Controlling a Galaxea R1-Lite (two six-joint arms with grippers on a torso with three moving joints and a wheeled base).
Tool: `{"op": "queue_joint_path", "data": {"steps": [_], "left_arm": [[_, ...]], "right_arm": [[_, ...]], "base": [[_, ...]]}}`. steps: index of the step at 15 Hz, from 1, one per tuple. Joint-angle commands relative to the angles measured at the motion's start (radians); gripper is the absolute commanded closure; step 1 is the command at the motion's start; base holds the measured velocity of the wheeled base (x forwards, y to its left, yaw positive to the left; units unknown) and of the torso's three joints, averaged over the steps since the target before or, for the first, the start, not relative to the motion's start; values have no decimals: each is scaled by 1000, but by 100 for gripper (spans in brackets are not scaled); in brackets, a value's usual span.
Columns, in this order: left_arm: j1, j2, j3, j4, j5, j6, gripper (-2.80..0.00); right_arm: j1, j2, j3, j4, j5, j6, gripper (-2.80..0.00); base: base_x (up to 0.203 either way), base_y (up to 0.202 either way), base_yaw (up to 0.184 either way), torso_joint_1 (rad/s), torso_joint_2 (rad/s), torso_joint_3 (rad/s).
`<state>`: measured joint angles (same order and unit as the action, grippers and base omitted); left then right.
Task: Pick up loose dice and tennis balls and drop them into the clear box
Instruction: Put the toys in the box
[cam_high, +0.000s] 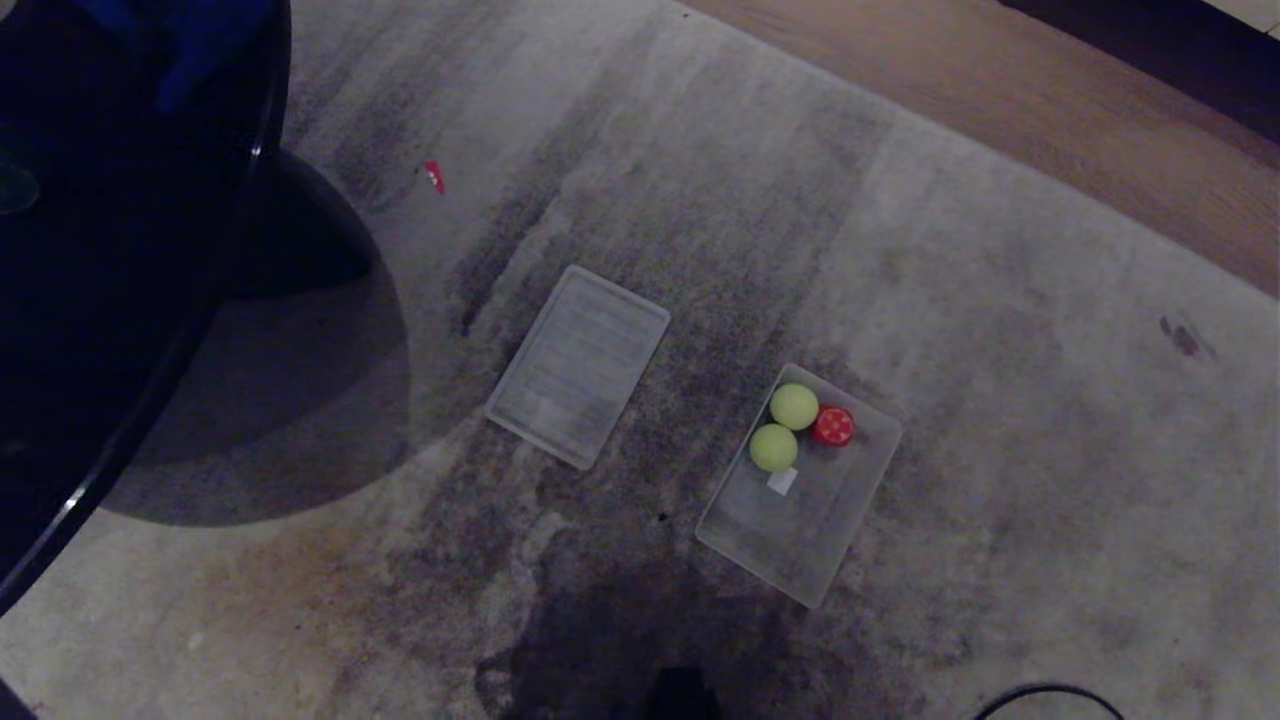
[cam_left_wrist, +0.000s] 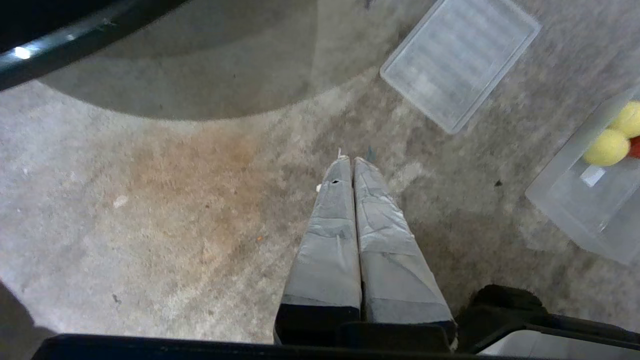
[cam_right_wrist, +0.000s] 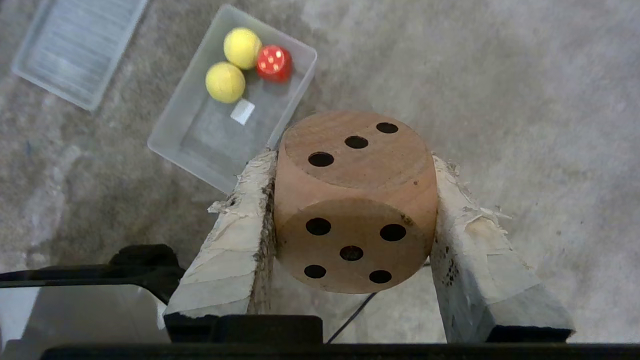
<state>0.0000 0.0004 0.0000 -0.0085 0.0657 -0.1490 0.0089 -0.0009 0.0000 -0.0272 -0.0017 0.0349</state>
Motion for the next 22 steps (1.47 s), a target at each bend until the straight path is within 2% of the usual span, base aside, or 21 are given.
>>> {"op": "queue_joint_path", "data": {"steps": [1,17,22], "left_arm": [[0,-1,0,0,0,-1,0],[0,0,0,-1,2,-1,0],[0,0,0,1,0,-1,0]], "right_arm": [[0,-1,11,0,0,0,0],[0,-1,11,0,3,-9,0],[0,-1,11,0,0,-1,0]], "base": [[0,0,0,6,-1,-207],[0,0,0,3,3,-196],[0,0,0,3,1,-35]]}}
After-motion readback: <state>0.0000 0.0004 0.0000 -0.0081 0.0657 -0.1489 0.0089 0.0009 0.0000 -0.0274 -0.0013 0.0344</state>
